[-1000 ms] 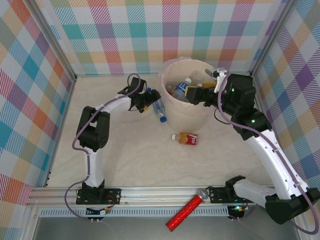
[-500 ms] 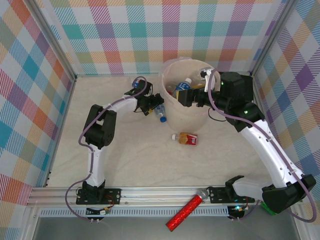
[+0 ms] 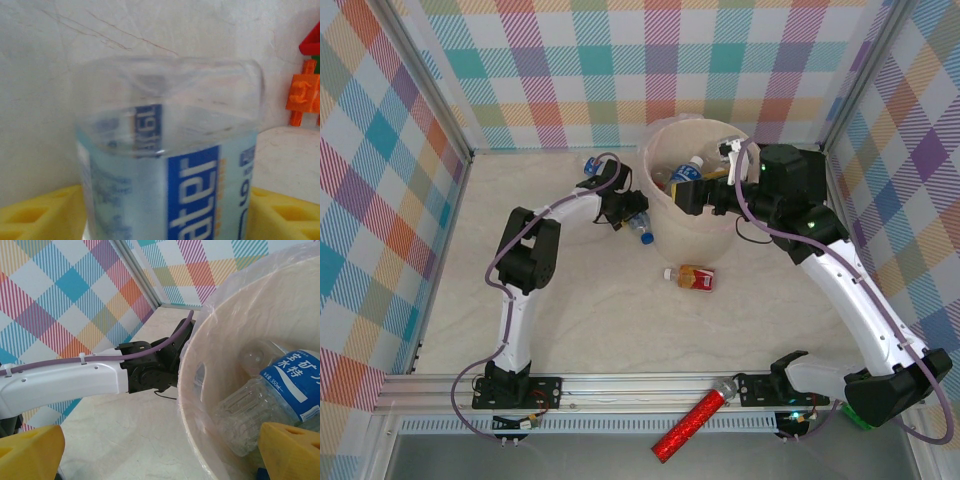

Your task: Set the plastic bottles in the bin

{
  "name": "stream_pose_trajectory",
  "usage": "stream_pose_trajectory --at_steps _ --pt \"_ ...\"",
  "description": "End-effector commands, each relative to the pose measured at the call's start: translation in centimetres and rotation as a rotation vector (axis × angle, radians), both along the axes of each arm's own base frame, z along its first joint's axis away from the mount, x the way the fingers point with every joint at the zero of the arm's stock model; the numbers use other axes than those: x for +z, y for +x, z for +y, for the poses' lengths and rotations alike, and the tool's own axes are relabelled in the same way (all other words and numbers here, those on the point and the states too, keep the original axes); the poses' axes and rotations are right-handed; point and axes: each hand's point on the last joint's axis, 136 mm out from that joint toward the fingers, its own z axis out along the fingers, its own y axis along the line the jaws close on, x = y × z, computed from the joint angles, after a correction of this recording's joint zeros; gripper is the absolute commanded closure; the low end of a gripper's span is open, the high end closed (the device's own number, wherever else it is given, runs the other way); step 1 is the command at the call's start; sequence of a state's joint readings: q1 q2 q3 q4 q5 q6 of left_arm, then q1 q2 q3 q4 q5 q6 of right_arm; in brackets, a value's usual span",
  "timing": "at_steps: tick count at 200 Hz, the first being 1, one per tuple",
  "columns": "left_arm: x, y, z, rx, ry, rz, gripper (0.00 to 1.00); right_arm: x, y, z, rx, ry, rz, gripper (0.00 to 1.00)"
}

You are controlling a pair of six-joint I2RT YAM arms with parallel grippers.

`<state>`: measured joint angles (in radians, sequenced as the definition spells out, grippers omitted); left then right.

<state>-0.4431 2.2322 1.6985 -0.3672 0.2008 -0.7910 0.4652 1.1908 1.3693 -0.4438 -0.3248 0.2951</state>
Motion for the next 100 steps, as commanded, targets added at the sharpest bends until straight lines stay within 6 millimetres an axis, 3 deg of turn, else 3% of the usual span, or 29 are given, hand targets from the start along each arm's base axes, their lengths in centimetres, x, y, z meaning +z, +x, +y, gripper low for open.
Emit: stream_pose_trajectory --at_steps 1,39,55,100 --pt "0.0 -0.6 -0.4 -0.015 0.013 0.005 0.3 0.9 -0.2 0.0 0.007 -0.009 -0.038 0.01" --pt "2.5 -0.4 0.4 0.002 -0.011 -0.058 0.36 0.8 -0.1 0.1 0.002 -0.006 -0.037 0.01" --pt "3.7 -0.4 0.9 0.01 -0.013 -0.082 0.52 0.8 -0.1 0.1 0.002 -0.003 -0.038 0.01" --pt "5.9 -0.7 2.1 0.014 0.006 -0.112 0.46 0.9 -0.3 0.1 0.0 -0.002 -0.041 0.01"
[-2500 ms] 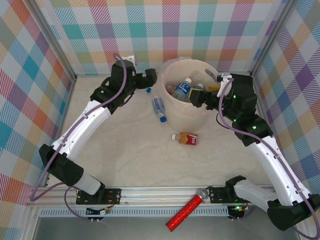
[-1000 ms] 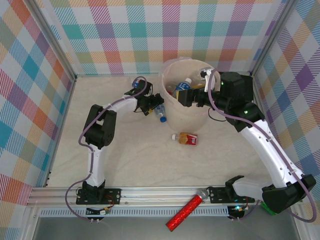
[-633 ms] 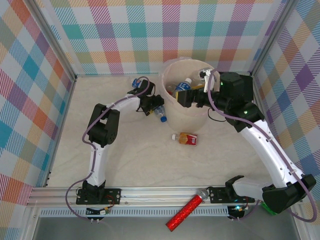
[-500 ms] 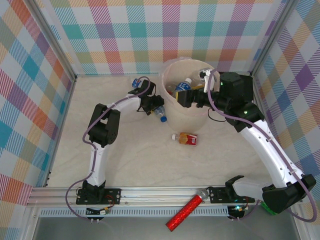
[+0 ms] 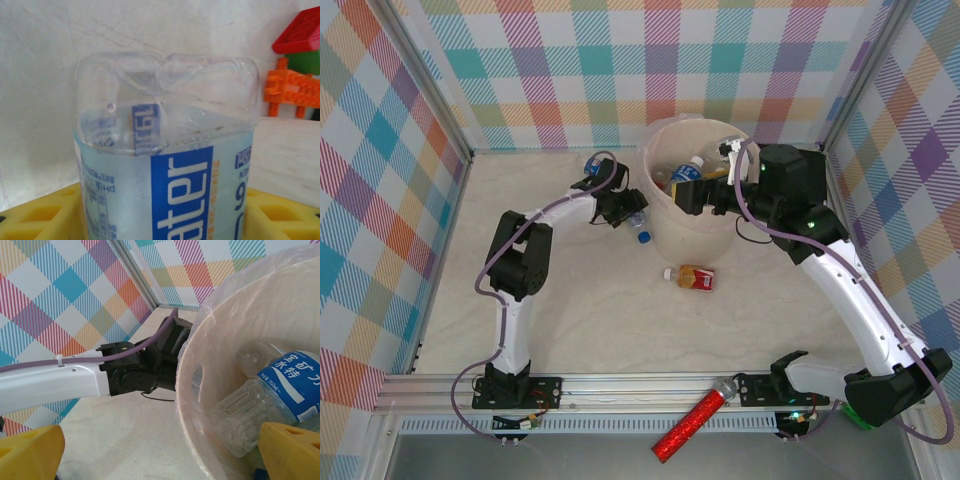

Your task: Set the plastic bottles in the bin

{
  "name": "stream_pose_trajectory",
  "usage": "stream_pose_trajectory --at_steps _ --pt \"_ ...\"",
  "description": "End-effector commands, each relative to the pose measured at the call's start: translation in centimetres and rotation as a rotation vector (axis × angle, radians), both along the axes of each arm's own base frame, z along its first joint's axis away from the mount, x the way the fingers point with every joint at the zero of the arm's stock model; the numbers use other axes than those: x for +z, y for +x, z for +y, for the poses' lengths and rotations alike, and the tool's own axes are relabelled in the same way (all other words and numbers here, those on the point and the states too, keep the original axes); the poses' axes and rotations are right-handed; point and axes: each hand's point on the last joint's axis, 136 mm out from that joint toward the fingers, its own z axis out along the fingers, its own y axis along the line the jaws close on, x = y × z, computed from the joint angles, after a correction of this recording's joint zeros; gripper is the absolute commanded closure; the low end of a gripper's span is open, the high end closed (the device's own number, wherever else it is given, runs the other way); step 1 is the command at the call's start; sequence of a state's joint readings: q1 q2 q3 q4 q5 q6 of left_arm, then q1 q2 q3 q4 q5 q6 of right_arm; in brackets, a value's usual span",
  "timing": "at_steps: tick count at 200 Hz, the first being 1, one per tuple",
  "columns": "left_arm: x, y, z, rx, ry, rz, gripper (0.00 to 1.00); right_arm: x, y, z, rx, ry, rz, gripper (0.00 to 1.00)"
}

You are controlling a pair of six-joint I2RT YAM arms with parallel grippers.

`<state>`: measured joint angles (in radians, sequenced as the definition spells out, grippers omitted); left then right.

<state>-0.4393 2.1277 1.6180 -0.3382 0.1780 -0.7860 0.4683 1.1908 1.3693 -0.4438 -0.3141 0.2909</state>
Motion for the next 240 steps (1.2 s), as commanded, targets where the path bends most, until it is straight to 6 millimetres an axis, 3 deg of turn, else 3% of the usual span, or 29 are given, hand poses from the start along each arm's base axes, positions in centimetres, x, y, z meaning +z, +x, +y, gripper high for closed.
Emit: stream_pose_trajectory --at_steps 1,48,110,136,181,240 --pt "3.2 -0.1 1.1 0.002 0.01 -0.056 0.46 1.0 -0.3 0.1 0.005 0.004 -0.037 0.01" --pt "7.6 -0.5 3.7 0.033 0.04 -0.132 0.46 1.5 -0.4 -1.2 -0.06 -0.001 -0.075 0.01" --pt "19.5 -1.7 6.4 0.046 0.123 -0.393 0.46 2.5 -0.3 -2.4 -0.134 0.027 -0.121 0.01" --pt "24.4 -2.7 6.6 0.033 0.159 -0.529 0.46 2.9 -0.3 -2.9 -0.161 0.037 -0.138 0.01" --pt "31.4 -4.9 4.3 -0.024 0.173 -0.73 0.47 3.2 -0.1 -3.2 -0.181 0.042 -0.146 0.01" --pt "36.3 -7.3 -2.0 -0.135 -0.012 -0.868 0.47 3.8 -0.5 -3.7 -0.202 0.051 -0.161 0.01"
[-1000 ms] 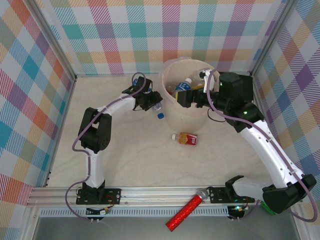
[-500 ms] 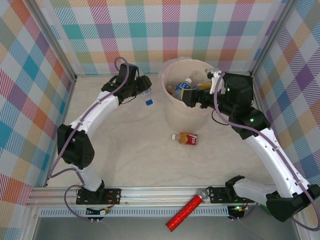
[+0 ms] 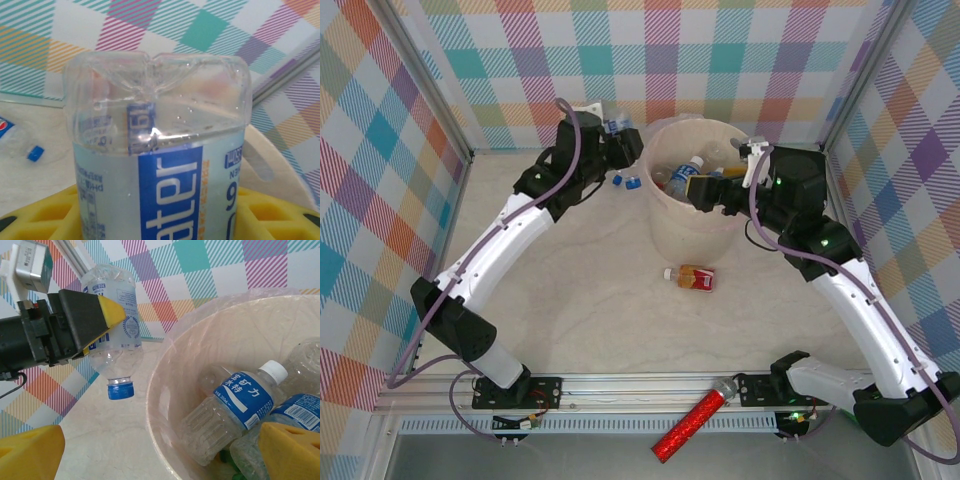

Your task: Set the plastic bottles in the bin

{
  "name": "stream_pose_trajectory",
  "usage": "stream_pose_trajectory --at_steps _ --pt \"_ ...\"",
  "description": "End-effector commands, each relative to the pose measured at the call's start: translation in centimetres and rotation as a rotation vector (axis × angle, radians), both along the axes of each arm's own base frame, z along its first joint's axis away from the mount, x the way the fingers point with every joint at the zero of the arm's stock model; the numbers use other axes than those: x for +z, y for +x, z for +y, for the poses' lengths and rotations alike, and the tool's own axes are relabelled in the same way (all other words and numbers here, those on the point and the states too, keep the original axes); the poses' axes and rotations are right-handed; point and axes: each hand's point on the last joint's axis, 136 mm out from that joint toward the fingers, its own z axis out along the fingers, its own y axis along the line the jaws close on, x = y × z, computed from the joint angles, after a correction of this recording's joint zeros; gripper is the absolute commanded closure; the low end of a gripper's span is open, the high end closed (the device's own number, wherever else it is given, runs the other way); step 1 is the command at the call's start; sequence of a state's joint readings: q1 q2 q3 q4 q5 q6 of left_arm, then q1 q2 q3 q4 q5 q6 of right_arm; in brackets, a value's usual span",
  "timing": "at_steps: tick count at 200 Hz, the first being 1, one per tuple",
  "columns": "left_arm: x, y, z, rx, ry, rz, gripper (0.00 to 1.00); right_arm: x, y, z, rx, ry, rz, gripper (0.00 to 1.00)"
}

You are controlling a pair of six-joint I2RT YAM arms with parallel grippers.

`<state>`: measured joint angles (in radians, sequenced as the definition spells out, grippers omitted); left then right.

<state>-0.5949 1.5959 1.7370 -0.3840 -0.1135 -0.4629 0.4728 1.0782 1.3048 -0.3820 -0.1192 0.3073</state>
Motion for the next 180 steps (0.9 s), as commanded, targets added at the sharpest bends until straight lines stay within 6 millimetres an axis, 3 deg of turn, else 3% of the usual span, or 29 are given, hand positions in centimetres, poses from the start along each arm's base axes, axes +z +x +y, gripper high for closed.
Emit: stream_pose_trajectory --at_steps 1,22,56,115,180 --pt "4.6 -0.9 -2.2 -0.068 -0.083 -0.12 0.47 1.8 -0.6 -0.4 -0.014 0.036 -0.052 0.01" --pt "5.9 -1.0 -3.5 -0.102 -0.173 -0.134 0.47 2.0 -0.8 -0.7 -0.022 0.035 -0.062 0.01" --pt "6.2 -0.6 -6.3 -0.166 -0.334 -0.102 0.49 2.2 -1.0 -1.0 -0.03 0.035 -0.071 0.01" --pt "3.7 0.9 -12.4 -0.24 -0.514 0.053 0.5 2.1 -1.4 -1.3 -0.04 0.035 -0.071 0.01" --pt "1.6 0.6 -16.5 -0.283 -0.56 0.134 0.5 2.0 -1.6 -1.7 -0.053 0.028 -0.077 0.01"
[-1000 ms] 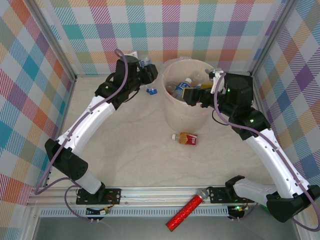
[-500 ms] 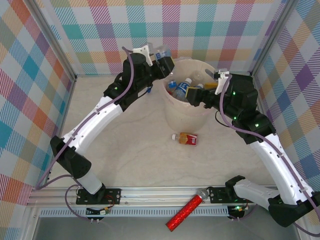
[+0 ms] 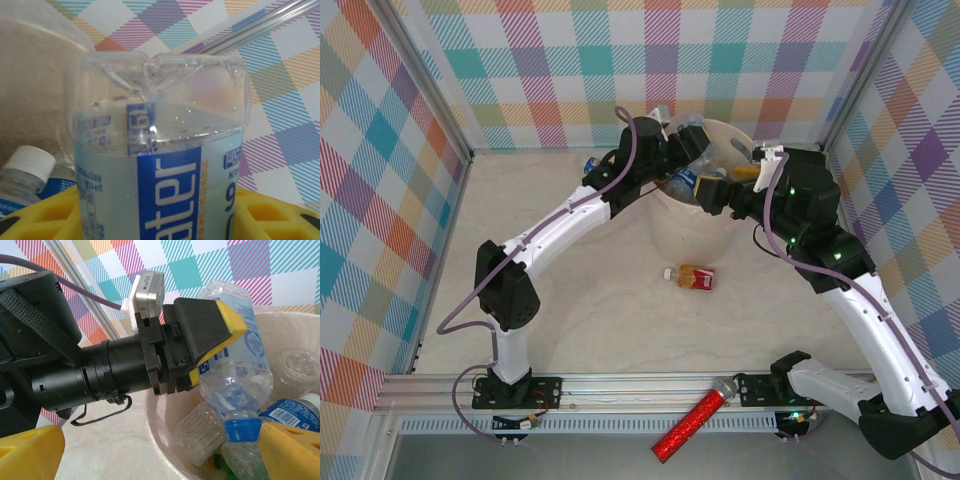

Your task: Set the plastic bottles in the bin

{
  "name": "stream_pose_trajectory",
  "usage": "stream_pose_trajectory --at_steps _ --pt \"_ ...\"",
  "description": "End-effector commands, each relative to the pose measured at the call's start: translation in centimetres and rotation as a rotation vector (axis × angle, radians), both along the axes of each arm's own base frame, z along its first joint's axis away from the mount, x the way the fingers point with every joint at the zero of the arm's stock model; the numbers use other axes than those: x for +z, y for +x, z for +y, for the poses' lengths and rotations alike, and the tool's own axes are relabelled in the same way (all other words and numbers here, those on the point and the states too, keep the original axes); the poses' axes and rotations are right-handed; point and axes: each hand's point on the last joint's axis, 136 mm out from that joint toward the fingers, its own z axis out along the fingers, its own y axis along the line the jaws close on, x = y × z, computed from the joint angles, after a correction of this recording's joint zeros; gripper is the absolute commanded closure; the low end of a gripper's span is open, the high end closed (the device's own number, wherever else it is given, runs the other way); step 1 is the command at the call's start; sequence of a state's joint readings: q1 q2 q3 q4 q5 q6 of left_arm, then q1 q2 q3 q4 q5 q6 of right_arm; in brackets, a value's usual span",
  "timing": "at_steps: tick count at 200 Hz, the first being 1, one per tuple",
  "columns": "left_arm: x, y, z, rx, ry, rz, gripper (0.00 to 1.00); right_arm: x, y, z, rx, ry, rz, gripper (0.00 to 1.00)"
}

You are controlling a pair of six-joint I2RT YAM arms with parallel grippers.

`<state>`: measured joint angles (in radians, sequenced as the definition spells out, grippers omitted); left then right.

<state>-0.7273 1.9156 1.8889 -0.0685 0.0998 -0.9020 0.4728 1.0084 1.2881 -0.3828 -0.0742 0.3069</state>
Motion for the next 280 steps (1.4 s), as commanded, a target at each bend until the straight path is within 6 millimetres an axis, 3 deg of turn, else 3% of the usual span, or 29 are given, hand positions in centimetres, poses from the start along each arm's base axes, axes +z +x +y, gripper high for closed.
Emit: stream_pose_trajectory --at_steps 1,53,166,176,193,280 --pt "3.6 -1.0 -1.5 -0.04 -0.099 -0.042 0.5 0.6 -0.3 -0.2 -0.009 0.013 -0.026 0.01" --pt "0.9 -0.3 -2.2 -0.021 -0.076 0.041 0.5 0.7 -0.4 -0.6 -0.024 0.011 -0.034 0.01" --pt "0.5 -0.2 -2.0 -0.004 -0.058 0.046 0.5 0.5 -0.3 -0.5 -0.025 0.01 -0.032 0.01" --pt "0.6 -0.2 -1.9 -0.003 -0.056 0.043 0.42 0.5 -0.3 -0.5 -0.022 0.01 -0.03 0.01" --pt "1.0 -0.3 -1.7 0.0 -0.051 0.032 0.18 0.5 -0.3 -0.5 -0.022 0.011 -0.03 0.01" --pt "2.6 -0.8 -0.5 0.027 -0.035 -0.019 0.16 0.6 -0.2 -0.2 -0.011 0.018 -0.028 0.01"
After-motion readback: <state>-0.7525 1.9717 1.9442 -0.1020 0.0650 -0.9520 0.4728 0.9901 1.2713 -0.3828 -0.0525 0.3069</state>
